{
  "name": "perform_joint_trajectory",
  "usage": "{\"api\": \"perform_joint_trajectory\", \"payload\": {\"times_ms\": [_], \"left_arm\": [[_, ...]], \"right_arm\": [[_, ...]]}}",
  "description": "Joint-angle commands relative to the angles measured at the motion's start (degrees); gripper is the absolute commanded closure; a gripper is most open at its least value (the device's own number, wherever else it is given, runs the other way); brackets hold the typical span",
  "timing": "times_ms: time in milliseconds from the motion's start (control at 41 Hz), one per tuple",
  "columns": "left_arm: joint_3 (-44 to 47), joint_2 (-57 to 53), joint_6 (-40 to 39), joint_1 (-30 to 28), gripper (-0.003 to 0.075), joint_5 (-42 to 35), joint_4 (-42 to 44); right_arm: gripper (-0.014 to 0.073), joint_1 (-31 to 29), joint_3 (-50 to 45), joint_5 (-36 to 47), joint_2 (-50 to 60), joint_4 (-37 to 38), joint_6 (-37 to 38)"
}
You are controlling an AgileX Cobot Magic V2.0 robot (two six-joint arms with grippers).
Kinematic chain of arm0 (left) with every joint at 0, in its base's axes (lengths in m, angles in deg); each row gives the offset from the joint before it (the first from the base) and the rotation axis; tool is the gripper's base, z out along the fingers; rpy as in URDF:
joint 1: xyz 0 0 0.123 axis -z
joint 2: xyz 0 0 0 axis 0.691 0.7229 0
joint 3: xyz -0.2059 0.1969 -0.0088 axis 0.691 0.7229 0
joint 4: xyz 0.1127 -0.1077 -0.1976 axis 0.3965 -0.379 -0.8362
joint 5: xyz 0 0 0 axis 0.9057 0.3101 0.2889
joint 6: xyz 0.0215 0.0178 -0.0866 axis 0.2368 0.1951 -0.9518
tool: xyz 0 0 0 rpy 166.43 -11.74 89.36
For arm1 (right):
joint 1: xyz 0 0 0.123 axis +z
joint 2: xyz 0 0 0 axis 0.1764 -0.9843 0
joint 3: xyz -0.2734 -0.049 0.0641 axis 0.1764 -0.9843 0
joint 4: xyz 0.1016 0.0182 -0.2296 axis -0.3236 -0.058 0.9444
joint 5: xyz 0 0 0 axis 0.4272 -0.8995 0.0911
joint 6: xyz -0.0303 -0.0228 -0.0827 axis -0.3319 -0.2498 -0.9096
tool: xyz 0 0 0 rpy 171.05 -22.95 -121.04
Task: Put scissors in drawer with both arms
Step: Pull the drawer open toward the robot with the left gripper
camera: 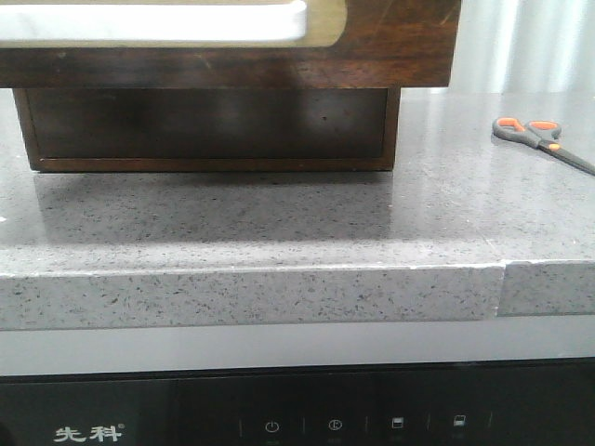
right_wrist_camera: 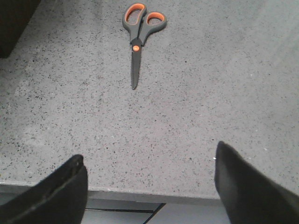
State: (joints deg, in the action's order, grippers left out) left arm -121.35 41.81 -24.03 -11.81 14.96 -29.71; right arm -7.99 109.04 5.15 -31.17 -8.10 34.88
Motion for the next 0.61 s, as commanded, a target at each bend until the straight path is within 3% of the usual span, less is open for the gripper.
{"api": "perform_joint_trajectory", "payload": {"times_ms": [0, 146, 585], "left_arm": [[-1.96, 0.28, -1.12, 0.5, 0.0208, -5.3, 1.09], [-1.96, 0.28, 3.91, 0.5, 0.0208, -4.93, 2.03], [-1.96, 0.28, 3.9, 0.5, 0.0208, -4.95, 1.81]], "right_arm": [[0.0013, 0.03, 1.93, 3.98, -0.43, 1.02, -0.32], [0.0013, 0.03, 5.32, 0.25, -4.36, 0.72, -0.32], [0.0013, -1.42, 23.43, -11.91, -29.49, -1.12, -0.38]]}}
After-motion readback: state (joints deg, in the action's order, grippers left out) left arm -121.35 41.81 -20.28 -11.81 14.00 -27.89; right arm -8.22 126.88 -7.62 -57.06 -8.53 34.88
